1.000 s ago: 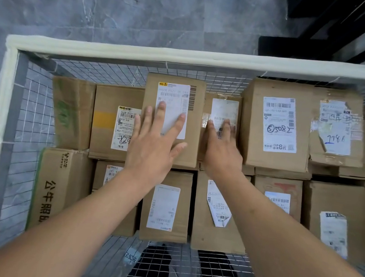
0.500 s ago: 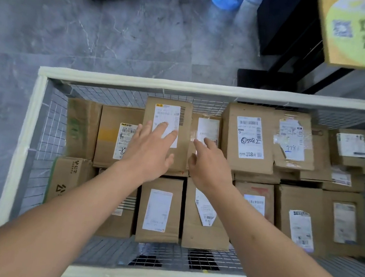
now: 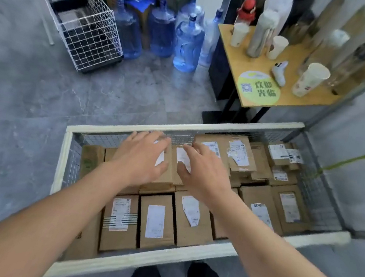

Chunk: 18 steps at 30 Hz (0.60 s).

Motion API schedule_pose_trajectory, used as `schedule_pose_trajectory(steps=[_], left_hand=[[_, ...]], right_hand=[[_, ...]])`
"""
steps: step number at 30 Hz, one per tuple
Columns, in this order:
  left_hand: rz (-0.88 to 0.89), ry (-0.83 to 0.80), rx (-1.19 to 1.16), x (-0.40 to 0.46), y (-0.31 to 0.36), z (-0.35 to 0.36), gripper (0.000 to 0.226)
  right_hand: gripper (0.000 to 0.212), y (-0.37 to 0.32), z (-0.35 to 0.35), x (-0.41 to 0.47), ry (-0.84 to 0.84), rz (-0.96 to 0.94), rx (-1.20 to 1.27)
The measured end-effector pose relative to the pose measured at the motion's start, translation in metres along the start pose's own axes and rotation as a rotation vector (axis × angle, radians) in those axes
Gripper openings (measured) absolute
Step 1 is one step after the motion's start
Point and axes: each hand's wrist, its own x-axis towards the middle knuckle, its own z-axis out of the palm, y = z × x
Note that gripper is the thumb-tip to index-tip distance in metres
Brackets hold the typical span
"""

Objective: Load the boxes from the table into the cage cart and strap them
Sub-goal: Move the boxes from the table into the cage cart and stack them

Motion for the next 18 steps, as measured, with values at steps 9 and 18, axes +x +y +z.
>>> schedule_pose_trajectory(steps=[9,18], left_hand=[[0.194,0.137,0.081,-0.044,0.075,-0.127,0.068],[0.363,0.265,0.112,-0.057,0.210,-0.205,0.067]], right_hand=[[0.062,-0.006,-0.128,-0.093,0.146,0.085,-0.022],[0.058,0.060,-0.239,-0.189,0.327,0.172,-0.034]])
